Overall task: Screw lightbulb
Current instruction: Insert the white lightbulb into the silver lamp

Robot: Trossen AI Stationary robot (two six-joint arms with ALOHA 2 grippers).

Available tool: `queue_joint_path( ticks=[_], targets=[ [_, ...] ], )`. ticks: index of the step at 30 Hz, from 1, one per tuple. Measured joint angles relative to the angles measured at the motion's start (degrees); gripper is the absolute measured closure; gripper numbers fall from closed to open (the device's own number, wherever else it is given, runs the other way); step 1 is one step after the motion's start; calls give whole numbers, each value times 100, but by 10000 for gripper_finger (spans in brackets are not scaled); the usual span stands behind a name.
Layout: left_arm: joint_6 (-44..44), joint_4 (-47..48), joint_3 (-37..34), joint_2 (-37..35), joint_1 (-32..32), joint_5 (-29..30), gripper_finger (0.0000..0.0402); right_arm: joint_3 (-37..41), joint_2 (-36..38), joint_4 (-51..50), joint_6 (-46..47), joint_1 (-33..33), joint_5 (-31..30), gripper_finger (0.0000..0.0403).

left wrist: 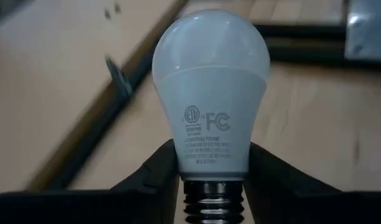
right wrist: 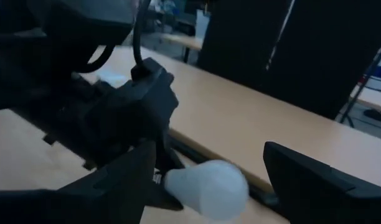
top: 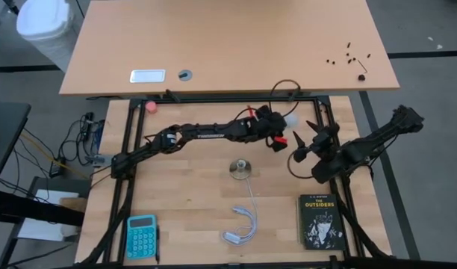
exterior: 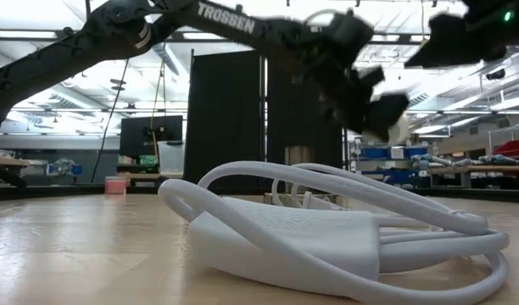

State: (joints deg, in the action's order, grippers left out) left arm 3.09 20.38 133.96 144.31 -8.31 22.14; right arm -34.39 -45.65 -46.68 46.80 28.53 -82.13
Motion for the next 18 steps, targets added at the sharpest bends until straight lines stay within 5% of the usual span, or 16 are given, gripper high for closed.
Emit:
queue_joint_path(
  ticks=[8,18],
  targets=[
    [340,-131,-163,-511,391,283,254,-621,481,413,-1116,690,-231,93],
    [404,513,-182,-500,1123,913,254,-695,561,2549,-3209,1767,-473,93]
  ],
)
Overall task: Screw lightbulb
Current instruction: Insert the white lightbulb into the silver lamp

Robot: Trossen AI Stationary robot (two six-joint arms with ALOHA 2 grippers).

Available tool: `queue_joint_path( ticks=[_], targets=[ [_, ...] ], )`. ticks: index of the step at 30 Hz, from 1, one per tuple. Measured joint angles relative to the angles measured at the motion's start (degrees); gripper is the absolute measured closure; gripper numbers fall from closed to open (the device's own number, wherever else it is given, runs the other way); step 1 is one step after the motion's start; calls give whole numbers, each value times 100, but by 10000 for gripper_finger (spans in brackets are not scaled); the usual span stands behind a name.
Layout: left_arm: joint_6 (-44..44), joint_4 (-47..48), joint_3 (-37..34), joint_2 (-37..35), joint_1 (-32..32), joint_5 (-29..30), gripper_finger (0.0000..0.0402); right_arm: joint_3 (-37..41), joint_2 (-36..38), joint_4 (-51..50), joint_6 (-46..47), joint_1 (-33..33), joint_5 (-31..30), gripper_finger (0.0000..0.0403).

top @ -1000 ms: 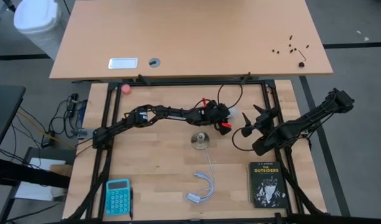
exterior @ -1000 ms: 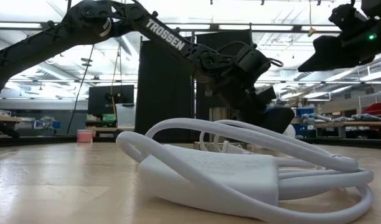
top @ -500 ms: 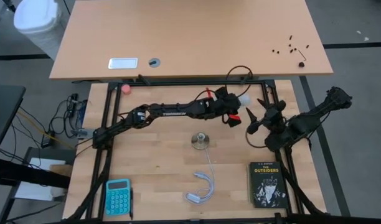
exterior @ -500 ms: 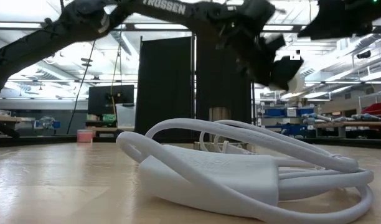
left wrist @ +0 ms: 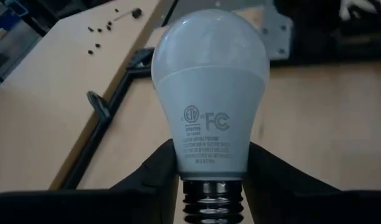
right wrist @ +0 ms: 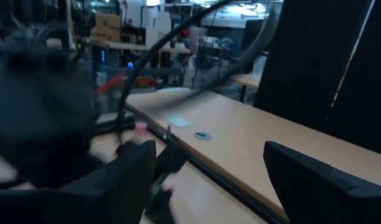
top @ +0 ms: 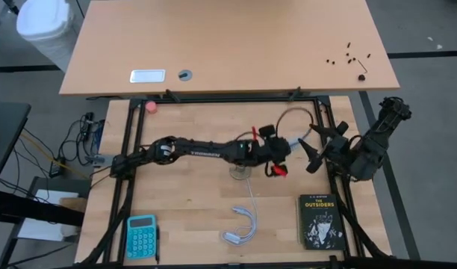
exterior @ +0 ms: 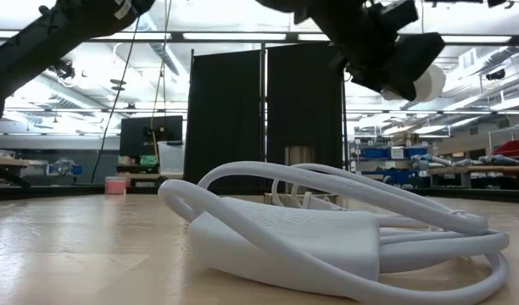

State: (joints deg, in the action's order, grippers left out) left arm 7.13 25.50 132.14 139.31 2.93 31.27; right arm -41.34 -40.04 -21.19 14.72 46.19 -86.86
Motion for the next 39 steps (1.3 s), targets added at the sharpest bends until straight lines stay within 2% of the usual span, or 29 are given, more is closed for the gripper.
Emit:
queue_joint_path(
  ticks=[4,8,11,16,20,26,31,35,39],
  targets=[
    [-65,175,0,4,328,293,254,0,77,583,-368,157,-8,93],
    [-212,332,-30,4,635,458,254,0,73,698,-444,180,-48,93],
    [-312,262,-195,1,860,607,254,0,77,728,-445,179,-57,93],
    [-433,124,-615,1,1187,1191,254,0,73,869,-444,179,-28,93],
    [-515,100,-866,4,1371,1494,254,0,71,910,-394,133,343,93],
    [-710,236,-969,4,1502,1729,254,0,84,928,-378,-187,1396,93],
    [-773,312,-970,4,1618,1770,254,0,107,909,-427,-555,1628,93],
    [-740,-170,-978,6,1682,1551,254,0,168,902,-508,-778,1745,93],
    [-45,-2005,-1552,-7,1701,1144,254,-3,306,901,-676,-837,1788,93]
  ],
)
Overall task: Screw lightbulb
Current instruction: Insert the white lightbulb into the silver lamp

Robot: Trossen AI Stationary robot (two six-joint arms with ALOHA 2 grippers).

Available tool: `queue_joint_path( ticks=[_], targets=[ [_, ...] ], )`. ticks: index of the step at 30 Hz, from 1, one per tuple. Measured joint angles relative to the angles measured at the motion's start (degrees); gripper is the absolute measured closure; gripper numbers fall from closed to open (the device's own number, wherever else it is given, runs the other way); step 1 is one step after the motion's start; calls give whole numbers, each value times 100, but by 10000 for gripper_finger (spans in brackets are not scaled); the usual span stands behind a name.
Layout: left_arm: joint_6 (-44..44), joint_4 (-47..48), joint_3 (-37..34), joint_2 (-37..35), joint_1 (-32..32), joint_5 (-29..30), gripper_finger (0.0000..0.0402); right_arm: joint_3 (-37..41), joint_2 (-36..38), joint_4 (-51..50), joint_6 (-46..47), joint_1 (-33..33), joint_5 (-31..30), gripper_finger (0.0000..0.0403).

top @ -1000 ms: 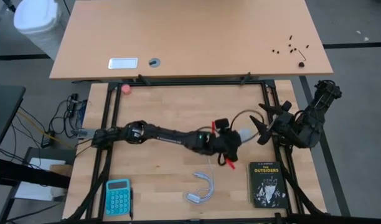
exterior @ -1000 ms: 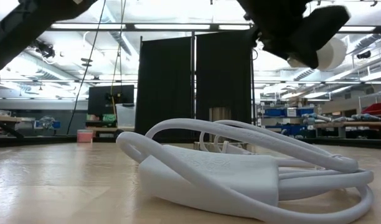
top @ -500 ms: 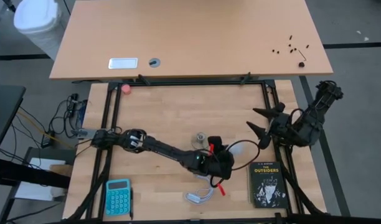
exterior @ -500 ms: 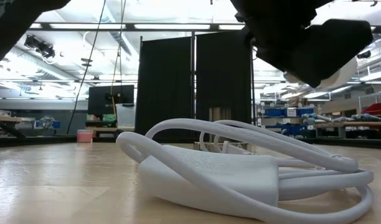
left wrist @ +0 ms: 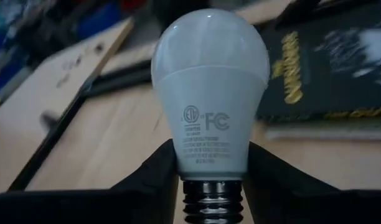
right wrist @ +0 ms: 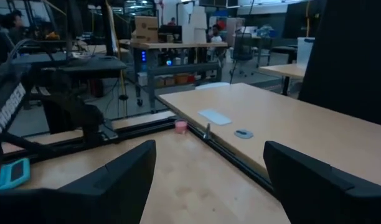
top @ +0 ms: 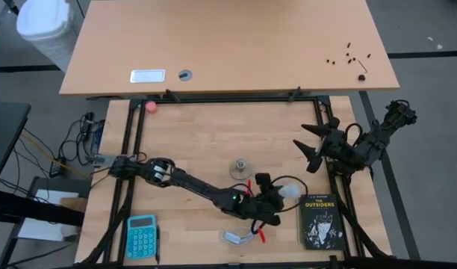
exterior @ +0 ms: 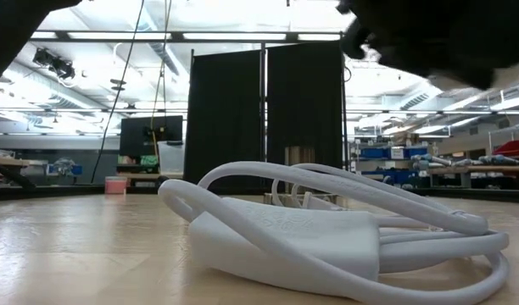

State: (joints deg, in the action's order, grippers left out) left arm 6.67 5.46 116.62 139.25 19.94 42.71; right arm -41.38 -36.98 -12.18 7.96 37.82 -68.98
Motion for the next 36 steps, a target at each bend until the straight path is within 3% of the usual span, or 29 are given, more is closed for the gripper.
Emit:
queue_joint_path(
  ticks=[4,8,16,24,32,36],
  targets=[
    [688,-1859,-648,32,-45,-535,254,-282,225,13,-148,0,102,93],
    [1110,-3606,-1201,21,-168,-829,254,-522,294,-5,-155,0,580,93],
    [998,-5987,-2243,20,-396,-1071,254,-571,234,-678,720,-20,887,93],
    [1110,-6322,-3381,-841,-393,-627,254,-571,-227,-2352,2456,-274,1542,93],
    [1060,-6508,-4700,-1767,-435,-205,254,-568,-781,-2594,2614,-748,2067,93],
    [1046,-6997,-4943,-1918,-433,-203,254,-552,-1114,-2715,2656,-1078,2378,93]
  ],
)
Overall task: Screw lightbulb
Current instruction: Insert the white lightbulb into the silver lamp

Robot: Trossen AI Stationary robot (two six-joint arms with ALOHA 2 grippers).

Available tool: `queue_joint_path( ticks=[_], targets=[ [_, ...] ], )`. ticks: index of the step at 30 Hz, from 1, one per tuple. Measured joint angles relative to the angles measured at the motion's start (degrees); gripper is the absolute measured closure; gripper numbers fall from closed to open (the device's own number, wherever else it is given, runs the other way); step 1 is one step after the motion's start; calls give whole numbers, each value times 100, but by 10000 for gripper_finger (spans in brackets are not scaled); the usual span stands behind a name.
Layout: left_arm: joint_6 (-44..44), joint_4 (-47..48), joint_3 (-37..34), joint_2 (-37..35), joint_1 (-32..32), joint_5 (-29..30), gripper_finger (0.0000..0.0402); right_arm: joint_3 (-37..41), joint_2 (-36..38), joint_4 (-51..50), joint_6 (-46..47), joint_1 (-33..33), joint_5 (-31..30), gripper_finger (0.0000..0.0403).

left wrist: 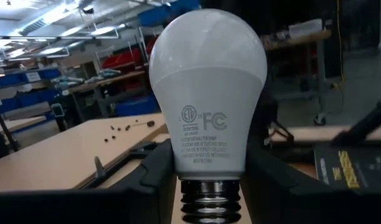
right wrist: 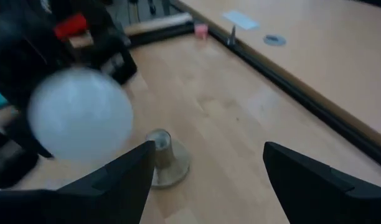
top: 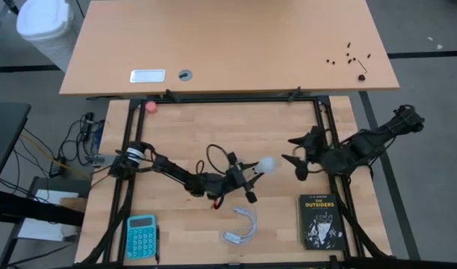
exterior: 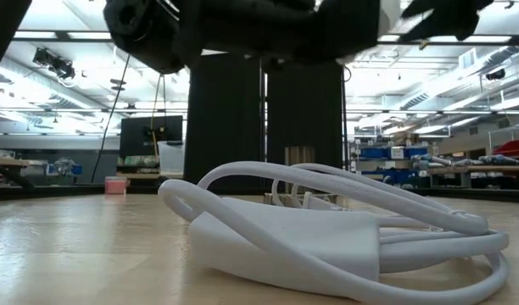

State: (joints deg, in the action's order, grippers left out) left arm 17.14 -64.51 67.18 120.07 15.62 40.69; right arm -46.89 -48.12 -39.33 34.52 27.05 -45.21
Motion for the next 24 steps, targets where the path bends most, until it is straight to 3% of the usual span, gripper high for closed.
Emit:
queue_joint_path(
  ticks=[11,24],
  targets=[
    [-85,-39,37,-28,-112,-132,254,37,-848,818,-435,-473,869,93],
    [-128,174,41,-28,-142,-243,254,41,-974,1272,-923,-645,1000,93]
  ],
)
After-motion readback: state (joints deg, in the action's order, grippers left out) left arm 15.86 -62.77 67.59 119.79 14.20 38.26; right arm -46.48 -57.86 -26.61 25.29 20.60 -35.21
